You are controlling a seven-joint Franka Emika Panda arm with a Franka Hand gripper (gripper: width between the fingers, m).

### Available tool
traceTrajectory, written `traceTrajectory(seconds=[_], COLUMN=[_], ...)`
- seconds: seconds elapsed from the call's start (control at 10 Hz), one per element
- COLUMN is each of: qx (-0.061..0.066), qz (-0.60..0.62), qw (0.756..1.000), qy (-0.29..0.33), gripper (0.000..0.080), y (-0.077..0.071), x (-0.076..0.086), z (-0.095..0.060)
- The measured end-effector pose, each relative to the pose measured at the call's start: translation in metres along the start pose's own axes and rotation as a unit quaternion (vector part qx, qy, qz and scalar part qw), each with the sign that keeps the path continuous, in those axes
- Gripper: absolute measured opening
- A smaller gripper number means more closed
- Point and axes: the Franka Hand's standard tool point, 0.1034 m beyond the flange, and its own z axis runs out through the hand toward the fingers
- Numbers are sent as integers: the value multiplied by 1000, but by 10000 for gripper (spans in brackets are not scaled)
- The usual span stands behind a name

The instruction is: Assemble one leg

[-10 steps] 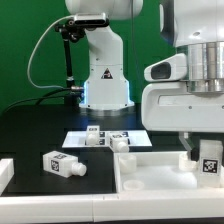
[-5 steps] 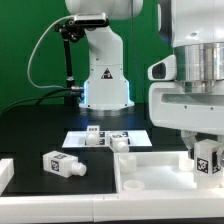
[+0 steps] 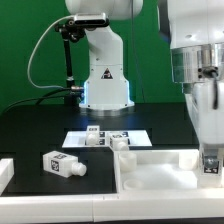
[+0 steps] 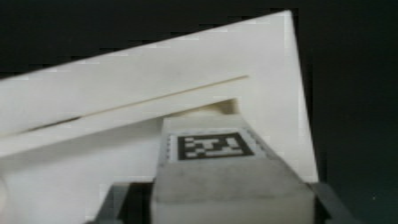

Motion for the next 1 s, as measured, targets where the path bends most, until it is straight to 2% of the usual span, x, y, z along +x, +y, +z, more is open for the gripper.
traceTrajectory(seconds=[0.3,0.4,0.5,0.6,0.7,0.8,0.9,1.0], qx=[0,0,0,2,11,23,25,24], qz=[14,13,13,4,-23,-31,-29,-30], qw=[1000,1000,1000,1000,1000,999,999,999], qy=[1,1,1,0,-10,-20,-23,-21], gripper=[289,359,499,499,616,639,639,648], y=[1,1,1,-1,-6,-13,-16,-15], x=[0,0,0,-1,-9,-15,-15,-14], z=[0,1,1,-1,-18,-38,-43,-40])
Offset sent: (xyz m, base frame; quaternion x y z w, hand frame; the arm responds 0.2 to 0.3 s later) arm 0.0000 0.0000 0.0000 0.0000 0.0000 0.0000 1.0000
